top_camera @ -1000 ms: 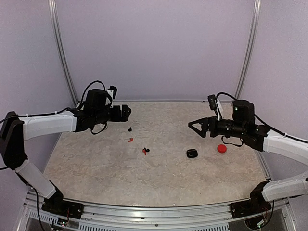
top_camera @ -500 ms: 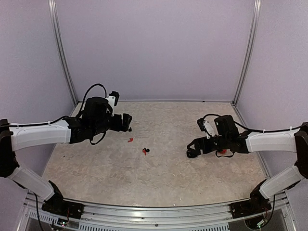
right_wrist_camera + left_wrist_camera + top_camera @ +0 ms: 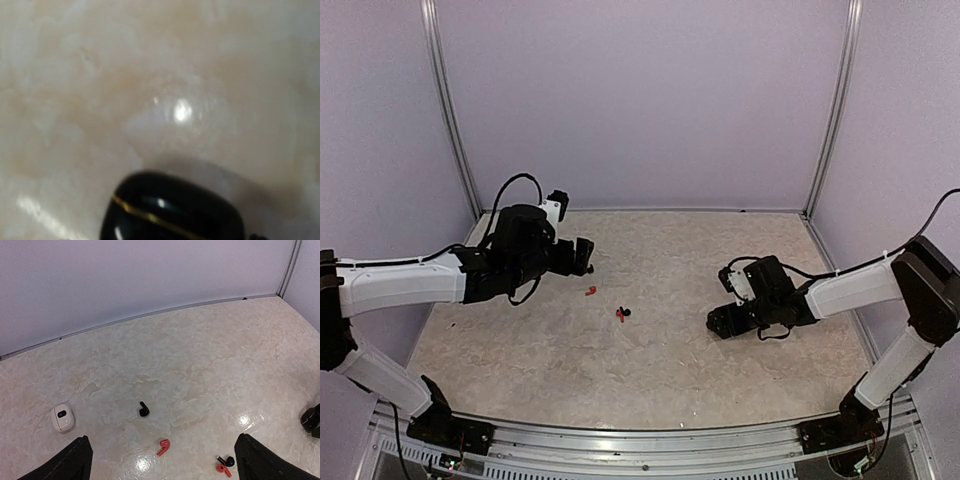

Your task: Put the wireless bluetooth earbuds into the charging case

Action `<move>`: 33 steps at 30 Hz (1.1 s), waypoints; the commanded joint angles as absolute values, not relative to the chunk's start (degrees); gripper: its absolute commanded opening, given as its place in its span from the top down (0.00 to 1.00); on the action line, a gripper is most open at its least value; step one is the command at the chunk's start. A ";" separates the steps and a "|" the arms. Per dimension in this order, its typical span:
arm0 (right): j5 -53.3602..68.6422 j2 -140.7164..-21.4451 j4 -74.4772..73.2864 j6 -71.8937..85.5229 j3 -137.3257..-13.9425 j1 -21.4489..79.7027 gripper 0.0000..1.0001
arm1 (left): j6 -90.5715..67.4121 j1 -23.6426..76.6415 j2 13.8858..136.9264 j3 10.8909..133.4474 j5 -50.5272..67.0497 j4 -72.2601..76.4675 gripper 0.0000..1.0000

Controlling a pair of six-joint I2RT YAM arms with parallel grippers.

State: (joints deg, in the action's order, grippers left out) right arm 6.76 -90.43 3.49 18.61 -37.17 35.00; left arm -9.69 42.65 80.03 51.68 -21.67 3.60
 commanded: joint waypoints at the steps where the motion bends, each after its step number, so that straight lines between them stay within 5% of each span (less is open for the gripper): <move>1: 4.07 -93.41 5.94 19.13 -39.02 36.44 0.26 | -8.31 44.25 80.45 52.06 -24.43 5.30 0.01; 14: -4.26 -99.73 3.54 18.15 -42.46 39.89 0.39 | -9.58 45.00 81.16 52.66 -23.14 5.92 0.01; 19: -2.55 -97.58 2.36 15.98 -41.44 40.05 0.26 | -9.49 45.00 80.97 52.58 -23.25 5.15 0.01; 33: 3.47 -96.89 2.91 10.49 -39.16 39.96 0.31 | -9.49 44.99 81.06 52.72 -20.55 5.16 0.01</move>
State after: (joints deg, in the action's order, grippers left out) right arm 0.19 -95.72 6.11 11.81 -40.53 39.64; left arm -9.02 44.58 80.77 51.68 -21.80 4.54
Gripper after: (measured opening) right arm 0.723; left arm 0.990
